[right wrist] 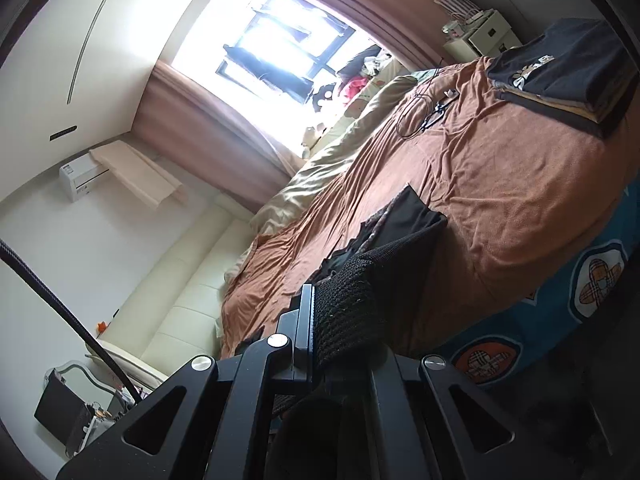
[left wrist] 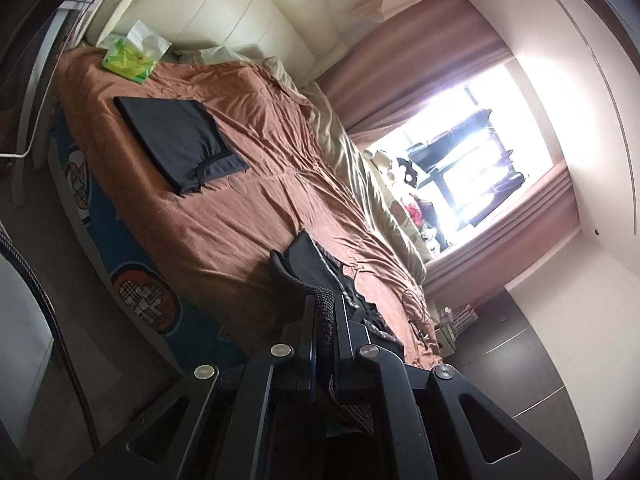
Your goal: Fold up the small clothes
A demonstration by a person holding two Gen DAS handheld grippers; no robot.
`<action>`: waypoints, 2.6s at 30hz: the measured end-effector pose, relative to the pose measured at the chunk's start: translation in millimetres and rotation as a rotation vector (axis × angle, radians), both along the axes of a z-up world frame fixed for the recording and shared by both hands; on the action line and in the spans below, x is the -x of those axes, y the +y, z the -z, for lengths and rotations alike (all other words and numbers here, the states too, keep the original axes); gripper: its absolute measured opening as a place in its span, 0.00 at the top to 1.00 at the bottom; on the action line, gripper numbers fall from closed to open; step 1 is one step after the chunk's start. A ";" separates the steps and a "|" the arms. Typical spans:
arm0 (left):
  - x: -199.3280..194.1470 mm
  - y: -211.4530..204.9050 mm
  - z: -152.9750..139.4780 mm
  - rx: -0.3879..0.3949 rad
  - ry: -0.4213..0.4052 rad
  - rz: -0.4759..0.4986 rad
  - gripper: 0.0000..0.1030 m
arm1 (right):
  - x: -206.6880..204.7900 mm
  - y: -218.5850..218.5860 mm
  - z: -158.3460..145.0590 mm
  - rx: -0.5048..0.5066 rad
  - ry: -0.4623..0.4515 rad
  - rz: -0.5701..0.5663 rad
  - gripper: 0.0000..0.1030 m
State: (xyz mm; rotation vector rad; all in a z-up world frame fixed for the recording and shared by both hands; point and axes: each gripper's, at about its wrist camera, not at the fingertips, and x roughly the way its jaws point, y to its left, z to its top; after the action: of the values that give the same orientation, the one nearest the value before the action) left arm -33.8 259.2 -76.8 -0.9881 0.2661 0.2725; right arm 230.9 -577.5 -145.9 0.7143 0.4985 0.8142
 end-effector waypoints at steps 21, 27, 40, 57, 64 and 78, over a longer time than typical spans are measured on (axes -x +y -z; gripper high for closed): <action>-94.8 31.4 -22.1 -0.068 0.027 0.033 0.95 | -87.5 41.6 -35.0 0.071 -0.027 0.015 1.00; -157.1 50.6 -20.7 -0.084 0.085 0.050 0.95 | -136.5 79.4 -53.4 0.130 -0.012 0.013 1.00; -260.4 94.0 24.8 -0.076 0.250 0.068 0.95 | -237.7 164.7 -64.5 0.267 0.066 0.024 1.00; -384.6 120.7 71.6 -0.138 0.436 0.111 0.95 | -334.4 238.3 -46.3 0.402 0.172 0.049 1.00; -414.6 132.3 106.3 -0.160 0.537 0.123 0.95 | -362.2 272.4 -29.5 0.488 0.210 0.046 1.00; -425.7 108.5 101.4 -0.369 0.669 0.291 0.39 | -336.2 297.9 -53.3 0.689 0.100 0.036 0.31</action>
State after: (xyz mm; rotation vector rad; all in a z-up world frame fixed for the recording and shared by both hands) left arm 391.9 367.7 -178.3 -0.4573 0.9269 0.3641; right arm 567.2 -279.6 -92.6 0.1238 0.7998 0.5195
